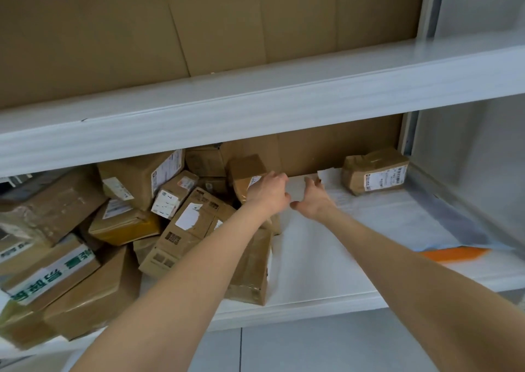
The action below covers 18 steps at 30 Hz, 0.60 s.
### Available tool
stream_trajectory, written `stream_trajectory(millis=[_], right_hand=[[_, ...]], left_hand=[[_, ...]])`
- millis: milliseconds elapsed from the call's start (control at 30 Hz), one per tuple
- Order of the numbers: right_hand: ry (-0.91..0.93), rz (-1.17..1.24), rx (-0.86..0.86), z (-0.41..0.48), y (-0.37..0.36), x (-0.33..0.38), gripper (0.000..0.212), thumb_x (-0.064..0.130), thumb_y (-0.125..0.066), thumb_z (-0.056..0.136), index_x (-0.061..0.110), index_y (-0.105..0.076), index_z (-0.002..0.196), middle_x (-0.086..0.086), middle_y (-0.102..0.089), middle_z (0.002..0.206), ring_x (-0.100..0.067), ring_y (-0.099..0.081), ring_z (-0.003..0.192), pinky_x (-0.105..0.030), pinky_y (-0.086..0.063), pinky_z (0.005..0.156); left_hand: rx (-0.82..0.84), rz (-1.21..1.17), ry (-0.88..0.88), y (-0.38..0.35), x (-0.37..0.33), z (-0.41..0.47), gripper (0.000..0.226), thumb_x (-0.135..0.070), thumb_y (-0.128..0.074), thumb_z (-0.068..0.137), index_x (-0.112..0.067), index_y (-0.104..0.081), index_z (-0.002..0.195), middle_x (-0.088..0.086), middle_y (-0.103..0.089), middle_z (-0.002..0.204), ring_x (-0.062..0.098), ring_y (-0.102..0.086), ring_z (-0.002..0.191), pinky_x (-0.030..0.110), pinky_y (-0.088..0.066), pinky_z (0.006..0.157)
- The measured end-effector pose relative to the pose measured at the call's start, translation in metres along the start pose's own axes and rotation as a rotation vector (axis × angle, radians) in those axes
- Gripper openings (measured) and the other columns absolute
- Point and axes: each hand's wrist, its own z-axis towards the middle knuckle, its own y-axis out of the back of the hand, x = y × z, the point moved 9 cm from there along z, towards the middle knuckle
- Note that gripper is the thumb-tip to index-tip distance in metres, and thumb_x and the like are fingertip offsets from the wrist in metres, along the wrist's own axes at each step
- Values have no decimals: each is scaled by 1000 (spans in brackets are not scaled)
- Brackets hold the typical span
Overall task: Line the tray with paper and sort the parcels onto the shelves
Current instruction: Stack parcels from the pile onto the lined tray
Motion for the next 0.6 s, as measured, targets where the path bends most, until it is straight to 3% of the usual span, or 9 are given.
stream_trajectory(millis=[100, 200, 400, 600], right_hand=[[-35, 35, 58, 1, -27, 20, 61, 37, -64, 90, 15, -39, 141, -12, -39, 144, -31, -47, 126, -39, -45, 99], [-51, 101, 129, -1, -59, 44, 46, 32, -62, 90, 11, -52, 130, -12, -53, 132, -27, -48, 123, -37, -47, 100], [-83, 197, 85, -15, -93, 67, 37, 26, -60, 90, 13, -57, 124, -7, -60, 122, -24, -55, 110, -30, -50, 89], [-147, 264, 117, -38, -109, 67, 31, 24, -64, 88, 8, -60, 114, -9, -60, 108, -22, -57, 98, -30, -53, 80]], left_hand=[[4, -14, 16, 12, 35, 0, 37, -27, -53, 92, -21, -53, 128, 5, -46, 132, 25, -51, 117, 34, -44, 79], [8, -38, 47, 23, 74, 0, 31, -27, -56, 90, -21, -61, 120, 5, -53, 129, 26, -55, 113, 35, -48, 85], [2, -121, -8, 13, 101, -9, 14, -23, -57, 91, -23, -70, 95, -1, -65, 112, 22, -61, 102, 29, -47, 73], [-78, -105, 1, 24, 110, -29, 18, -27, -50, 94, -26, -68, 94, -6, -68, 102, 15, -60, 85, 26, -42, 61]])
